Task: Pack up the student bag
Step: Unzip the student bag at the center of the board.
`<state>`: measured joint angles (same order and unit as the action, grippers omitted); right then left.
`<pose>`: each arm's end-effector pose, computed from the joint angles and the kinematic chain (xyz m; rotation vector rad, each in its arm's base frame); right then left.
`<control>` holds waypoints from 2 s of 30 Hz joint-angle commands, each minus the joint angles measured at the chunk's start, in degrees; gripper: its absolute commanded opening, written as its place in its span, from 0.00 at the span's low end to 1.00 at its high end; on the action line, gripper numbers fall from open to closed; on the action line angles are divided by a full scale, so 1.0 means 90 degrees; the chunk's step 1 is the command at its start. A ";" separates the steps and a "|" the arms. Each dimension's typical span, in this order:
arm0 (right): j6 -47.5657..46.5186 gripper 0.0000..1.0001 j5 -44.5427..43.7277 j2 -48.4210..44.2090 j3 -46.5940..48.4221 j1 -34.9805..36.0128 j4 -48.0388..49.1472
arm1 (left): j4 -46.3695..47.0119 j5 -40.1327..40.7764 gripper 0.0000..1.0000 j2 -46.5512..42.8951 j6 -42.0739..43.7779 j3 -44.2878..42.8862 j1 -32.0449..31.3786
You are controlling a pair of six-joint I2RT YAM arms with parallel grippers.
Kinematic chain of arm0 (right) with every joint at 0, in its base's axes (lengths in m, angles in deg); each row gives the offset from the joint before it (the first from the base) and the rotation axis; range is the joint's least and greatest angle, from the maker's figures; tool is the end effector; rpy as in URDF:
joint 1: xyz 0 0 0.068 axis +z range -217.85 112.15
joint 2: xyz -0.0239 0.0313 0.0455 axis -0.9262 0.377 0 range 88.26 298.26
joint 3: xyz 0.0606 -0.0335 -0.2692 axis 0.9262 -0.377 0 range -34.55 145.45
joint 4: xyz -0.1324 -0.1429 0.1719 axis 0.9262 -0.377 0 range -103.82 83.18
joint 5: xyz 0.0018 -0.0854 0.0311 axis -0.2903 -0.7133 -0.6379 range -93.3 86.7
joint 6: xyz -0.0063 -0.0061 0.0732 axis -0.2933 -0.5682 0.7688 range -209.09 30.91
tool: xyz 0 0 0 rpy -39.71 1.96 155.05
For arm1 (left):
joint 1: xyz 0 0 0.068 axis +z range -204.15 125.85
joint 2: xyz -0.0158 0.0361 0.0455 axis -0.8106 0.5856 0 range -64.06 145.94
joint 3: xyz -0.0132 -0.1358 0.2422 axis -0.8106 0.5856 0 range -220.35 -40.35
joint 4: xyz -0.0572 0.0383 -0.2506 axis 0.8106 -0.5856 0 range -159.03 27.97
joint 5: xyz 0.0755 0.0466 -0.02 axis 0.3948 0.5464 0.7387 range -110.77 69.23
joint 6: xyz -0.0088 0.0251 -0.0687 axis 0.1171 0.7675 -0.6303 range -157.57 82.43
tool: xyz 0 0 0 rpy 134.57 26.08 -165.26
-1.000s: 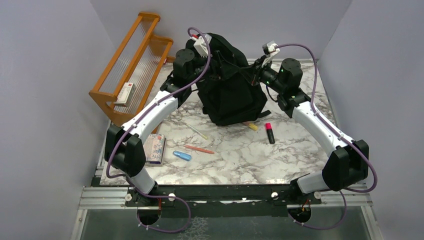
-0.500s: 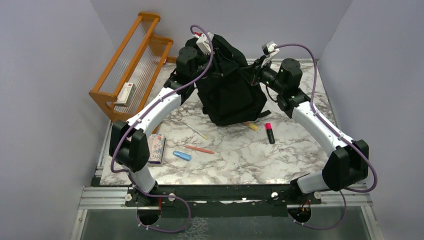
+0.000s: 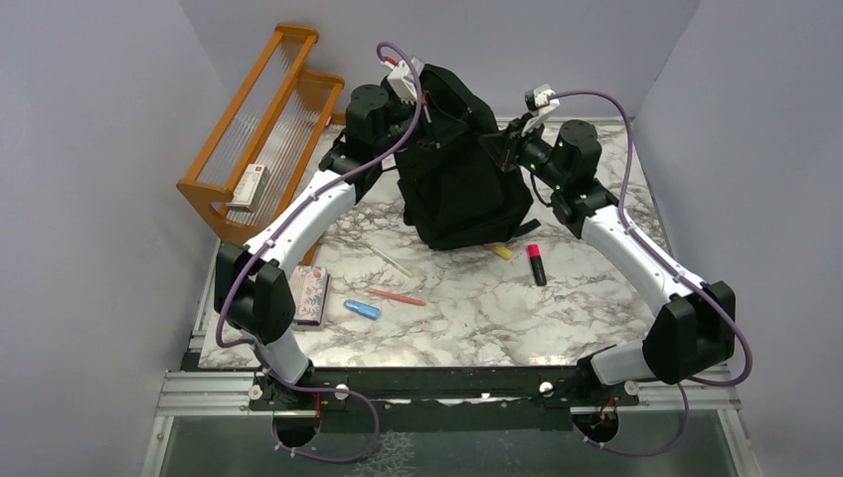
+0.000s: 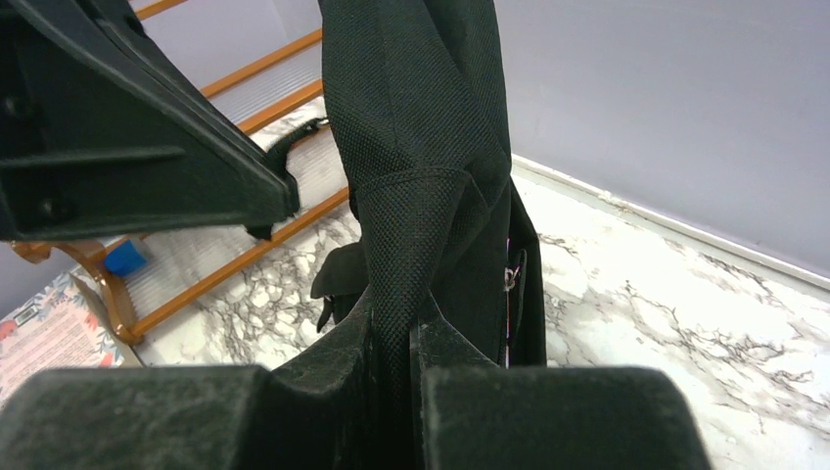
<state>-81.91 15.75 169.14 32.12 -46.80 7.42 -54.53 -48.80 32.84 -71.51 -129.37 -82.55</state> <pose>0.3288 0.1481 0.3780 -0.4554 1.5414 0.6447 0.3645 -0.2299 0.4061 0.3326 1.6855 -1.2134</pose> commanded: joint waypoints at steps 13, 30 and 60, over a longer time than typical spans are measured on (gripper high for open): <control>-0.0336 0.01 -0.0377 -0.0572 -0.0469 0.0044 0.0718 | -0.0798 0.0049 0.00 -0.0432 0.0333 -0.1113 0.1543; 0.0012 0.01 -0.1369 -0.1114 -0.1171 0.0049 0.0742 | -0.1693 0.1502 0.00 -0.0884 0.0695 -0.0349 0.2670; -0.1034 0.61 -0.0894 -0.1302 -0.0681 0.0043 -0.0238 | -0.2035 -0.0343 0.00 0.0253 0.1797 -0.3151 0.1384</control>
<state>-86.30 9.79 159.44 22.35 -46.18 8.36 -73.15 -50.15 34.46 -57.54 -153.10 -67.80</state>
